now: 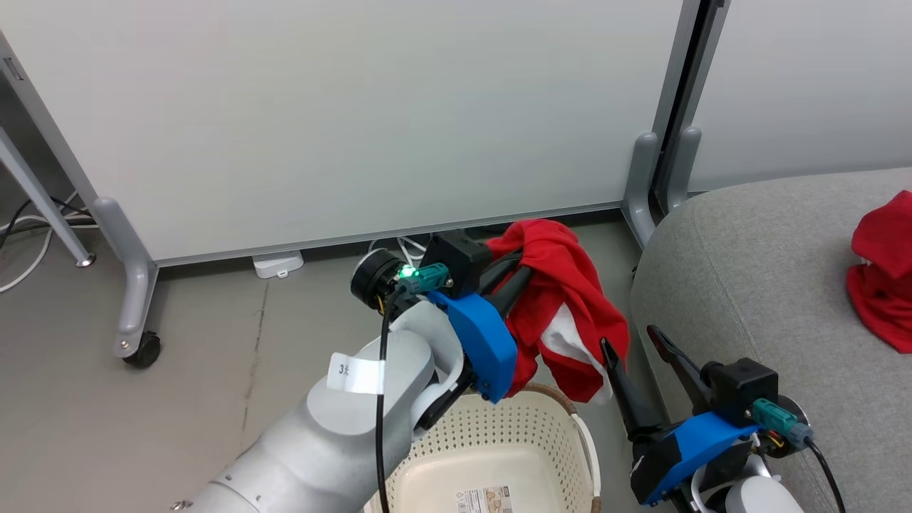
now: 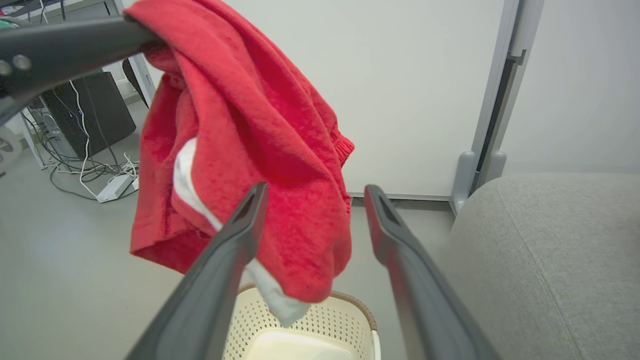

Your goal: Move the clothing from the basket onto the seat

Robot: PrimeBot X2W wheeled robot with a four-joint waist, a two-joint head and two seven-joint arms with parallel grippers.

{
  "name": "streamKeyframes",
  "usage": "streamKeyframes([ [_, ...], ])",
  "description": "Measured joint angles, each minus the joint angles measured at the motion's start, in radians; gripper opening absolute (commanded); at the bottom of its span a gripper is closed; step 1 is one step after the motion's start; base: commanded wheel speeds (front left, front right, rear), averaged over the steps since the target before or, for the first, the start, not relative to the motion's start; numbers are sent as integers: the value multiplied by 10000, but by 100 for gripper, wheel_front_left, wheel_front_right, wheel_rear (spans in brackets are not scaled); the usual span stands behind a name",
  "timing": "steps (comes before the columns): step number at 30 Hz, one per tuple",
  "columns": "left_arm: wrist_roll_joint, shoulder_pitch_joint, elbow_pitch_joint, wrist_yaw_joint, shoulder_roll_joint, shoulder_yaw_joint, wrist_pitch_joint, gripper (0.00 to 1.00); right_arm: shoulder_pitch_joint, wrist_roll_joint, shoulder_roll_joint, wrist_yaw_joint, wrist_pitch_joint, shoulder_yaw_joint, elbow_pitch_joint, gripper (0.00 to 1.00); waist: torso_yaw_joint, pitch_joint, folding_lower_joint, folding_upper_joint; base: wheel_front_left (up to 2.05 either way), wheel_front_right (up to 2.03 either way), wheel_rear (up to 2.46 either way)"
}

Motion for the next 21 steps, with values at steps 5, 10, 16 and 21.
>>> streamKeyframes([
  [5, -255, -277, 100, 0, 4, -144, 15, 0, 11, 17, -2, 0, 33, 59, -38, 100, -36, -29, 0, 0, 0, 0, 0],
  [10, -418, -290, 288, 0, -2, -393, -59, 0, 16, 25, -2, 0, 79, 176, -100, 100, -125, 2, 1, 0, 0, 0, 0],
  [16, -581, -319, 627, 0, 0, -575, -167, 0, 19, 282, -2, -2, 90, 533, -278, 100, -248, 61, 2, 0, 0, 0, 0],
  [21, -677, -367, 828, 0, 2, -700, -236, 0, 21, 573, 0, 0, 219, 1055, -414, 100, -321, 118, 2, 0, 0, 0, 0],
])
